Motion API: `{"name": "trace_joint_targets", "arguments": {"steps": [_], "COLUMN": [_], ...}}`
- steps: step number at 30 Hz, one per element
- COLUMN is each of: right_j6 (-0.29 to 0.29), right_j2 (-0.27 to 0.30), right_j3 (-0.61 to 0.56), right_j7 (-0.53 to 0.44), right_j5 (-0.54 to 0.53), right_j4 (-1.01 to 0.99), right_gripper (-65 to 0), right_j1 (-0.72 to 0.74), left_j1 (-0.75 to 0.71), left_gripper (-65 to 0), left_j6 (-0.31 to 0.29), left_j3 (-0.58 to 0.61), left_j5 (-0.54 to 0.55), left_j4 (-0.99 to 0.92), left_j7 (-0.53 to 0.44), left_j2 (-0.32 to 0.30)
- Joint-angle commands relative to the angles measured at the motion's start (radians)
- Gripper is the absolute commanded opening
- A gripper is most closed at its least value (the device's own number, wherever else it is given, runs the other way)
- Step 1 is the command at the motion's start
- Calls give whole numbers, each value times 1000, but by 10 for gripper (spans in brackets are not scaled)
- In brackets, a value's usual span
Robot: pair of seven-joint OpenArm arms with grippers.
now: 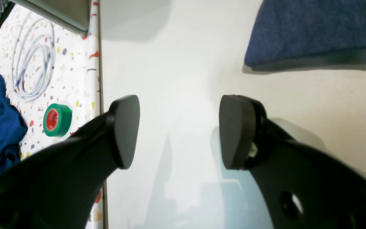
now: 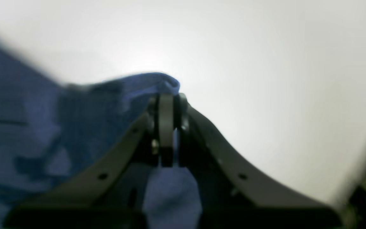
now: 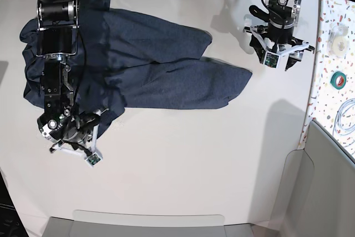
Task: Layout the t-shirt on the table in an organized manner, then fold the t-shirt properly
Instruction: 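Pull the hem with the right gripper to flatten the t-shirt body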
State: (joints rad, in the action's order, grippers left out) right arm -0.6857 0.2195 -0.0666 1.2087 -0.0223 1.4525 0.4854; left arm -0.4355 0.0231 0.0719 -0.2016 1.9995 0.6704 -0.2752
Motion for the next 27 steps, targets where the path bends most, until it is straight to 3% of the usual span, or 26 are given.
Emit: {"name": "trace_joint_targets", "arguments": {"steps": [1,6,10,12,19,22,25,27], "right_j6": [-9,-9,7,87,553,683,766,815], "right_j2": [-27,-128,-210,-234,-234,-231,-202,-188], "right_j3": [7,9,9,9,14,14,15,17], "right_j7": [-53,-220,-373,-430,-625,-669,-669,-669], "right_j5": [38,316,477,540,572,575,574,575], "right_j4": [-3,-144,-309,-395,-599,-623,-620,-619], "right_gripper": [-650,-650,-650,-650,-650,-650,-650,-592], "right_j1": [42,97,154,194,278,284,284,284], "left_j1": [0,2,0,0,-16,-19,-19,-19], "left_gripper": [-264,-264,-264,-264,-264,-264,-264,-264], "left_j6": [10,8,10,10,10,10,10,11], "left_j3": [-4,-4,-4,-4,-5,-5,-5,-5], "left_j5": [-11,-11,-11,-12,-12,-11,-9,-9], "left_j4": [16,16,16,16,16,16,16,17], "left_j7": [-19,-19,-19,-19,-19,-19,-19,-19], "left_j2": [-6,-6,-6,-6,-6,-6,-6,-6]}}
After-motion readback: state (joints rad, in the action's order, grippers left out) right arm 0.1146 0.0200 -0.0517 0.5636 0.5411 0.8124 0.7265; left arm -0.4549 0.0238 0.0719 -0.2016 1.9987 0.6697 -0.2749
